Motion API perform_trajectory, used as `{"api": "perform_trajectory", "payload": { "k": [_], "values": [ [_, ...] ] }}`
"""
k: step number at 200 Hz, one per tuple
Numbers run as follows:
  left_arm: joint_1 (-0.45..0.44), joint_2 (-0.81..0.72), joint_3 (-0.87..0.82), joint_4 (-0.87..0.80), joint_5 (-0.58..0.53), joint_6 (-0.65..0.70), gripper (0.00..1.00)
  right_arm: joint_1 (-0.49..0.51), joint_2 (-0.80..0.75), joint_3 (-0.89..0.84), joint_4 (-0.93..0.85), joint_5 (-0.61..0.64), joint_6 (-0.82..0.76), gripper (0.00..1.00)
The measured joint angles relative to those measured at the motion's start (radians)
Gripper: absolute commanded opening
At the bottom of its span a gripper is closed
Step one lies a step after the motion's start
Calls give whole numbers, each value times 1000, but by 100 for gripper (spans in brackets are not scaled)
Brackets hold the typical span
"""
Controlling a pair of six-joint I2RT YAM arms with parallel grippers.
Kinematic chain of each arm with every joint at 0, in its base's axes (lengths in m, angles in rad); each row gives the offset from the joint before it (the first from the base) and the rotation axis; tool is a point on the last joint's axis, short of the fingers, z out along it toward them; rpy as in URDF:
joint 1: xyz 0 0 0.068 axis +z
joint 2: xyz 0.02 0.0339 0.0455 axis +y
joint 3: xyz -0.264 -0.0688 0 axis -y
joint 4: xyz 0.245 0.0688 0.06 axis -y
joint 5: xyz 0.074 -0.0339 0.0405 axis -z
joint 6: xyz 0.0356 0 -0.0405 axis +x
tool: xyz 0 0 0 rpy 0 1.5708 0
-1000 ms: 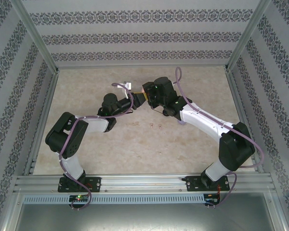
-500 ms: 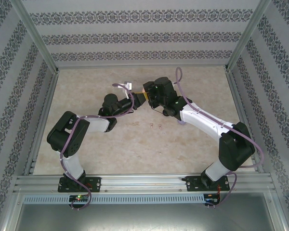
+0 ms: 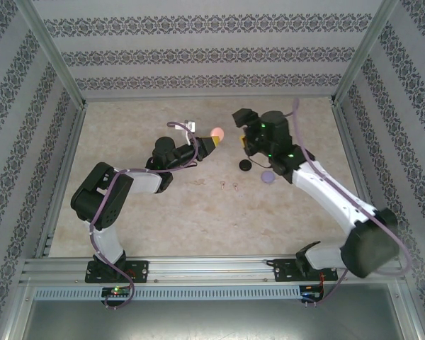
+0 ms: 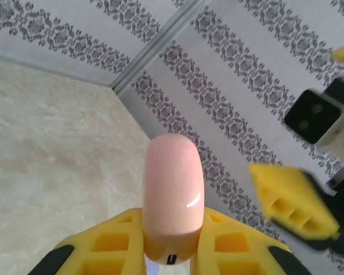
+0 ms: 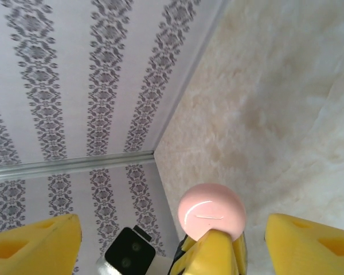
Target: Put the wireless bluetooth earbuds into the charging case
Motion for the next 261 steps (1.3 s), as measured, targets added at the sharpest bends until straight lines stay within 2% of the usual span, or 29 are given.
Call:
{"api": "perform_trajectory", "payload": {
  "k": [19, 41, 83, 110, 144, 196, 261],
  "values": [
    [0, -3, 0, -49, 29, 23, 0, -53, -56, -25, -20, -40, -113, 80],
    [1, -11, 13, -127, 78, 59, 0, -93, -55, -25, -32, -113, -318, 80],
    [14, -58, 64, -304, 190, 140, 0, -100, 26, -25, -56, -291, -708, 77],
    [14, -89, 101, -399, 248, 185, 0, -98, 74, -26, -63, -368, -856, 74],
    [14, -100, 122, -460, 295, 210, 0, -85, 108, -26, -58, -414, -940, 71],
    [21, -100, 122, -525, 309, 217, 0, -89, 140, -56, -27, -428, -967, 66],
    [21, -168, 122, -544, 318, 218, 0, -179, 139, -207, 18, -431, -945, 63]
  ]
}}
